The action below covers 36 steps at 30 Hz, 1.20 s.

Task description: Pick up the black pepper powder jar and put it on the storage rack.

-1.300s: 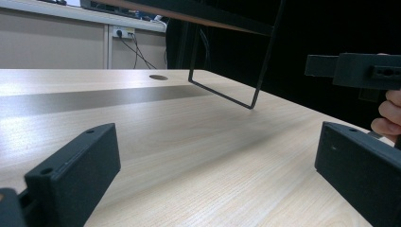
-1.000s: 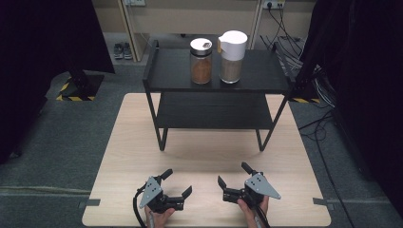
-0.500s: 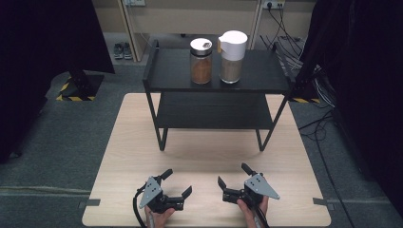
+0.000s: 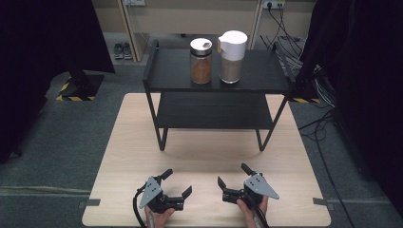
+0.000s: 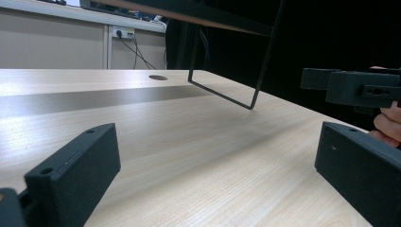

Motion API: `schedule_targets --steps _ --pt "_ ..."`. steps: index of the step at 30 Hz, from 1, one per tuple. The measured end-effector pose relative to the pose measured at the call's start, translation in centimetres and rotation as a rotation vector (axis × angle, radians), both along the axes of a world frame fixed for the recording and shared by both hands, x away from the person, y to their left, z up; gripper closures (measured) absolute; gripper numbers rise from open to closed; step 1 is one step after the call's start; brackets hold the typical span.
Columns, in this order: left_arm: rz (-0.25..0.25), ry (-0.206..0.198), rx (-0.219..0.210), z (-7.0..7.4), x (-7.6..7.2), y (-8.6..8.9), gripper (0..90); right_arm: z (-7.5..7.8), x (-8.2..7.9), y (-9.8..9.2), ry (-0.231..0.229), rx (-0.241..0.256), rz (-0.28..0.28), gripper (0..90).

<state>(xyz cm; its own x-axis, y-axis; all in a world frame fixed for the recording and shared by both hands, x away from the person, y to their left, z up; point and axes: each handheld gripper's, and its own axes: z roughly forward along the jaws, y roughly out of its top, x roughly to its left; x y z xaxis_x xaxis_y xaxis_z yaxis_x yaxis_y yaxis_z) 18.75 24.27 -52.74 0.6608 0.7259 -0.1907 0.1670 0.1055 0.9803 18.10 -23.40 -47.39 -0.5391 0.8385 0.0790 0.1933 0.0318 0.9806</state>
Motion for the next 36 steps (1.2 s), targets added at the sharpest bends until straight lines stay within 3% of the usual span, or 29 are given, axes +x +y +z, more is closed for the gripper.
schedule_targets --steps 36 --pt "-0.001 0.001 0.003 0.04 0.02 0.02 0.3 -0.08 0.11 -0.05 0.01 0.007 -0.003 0.3"
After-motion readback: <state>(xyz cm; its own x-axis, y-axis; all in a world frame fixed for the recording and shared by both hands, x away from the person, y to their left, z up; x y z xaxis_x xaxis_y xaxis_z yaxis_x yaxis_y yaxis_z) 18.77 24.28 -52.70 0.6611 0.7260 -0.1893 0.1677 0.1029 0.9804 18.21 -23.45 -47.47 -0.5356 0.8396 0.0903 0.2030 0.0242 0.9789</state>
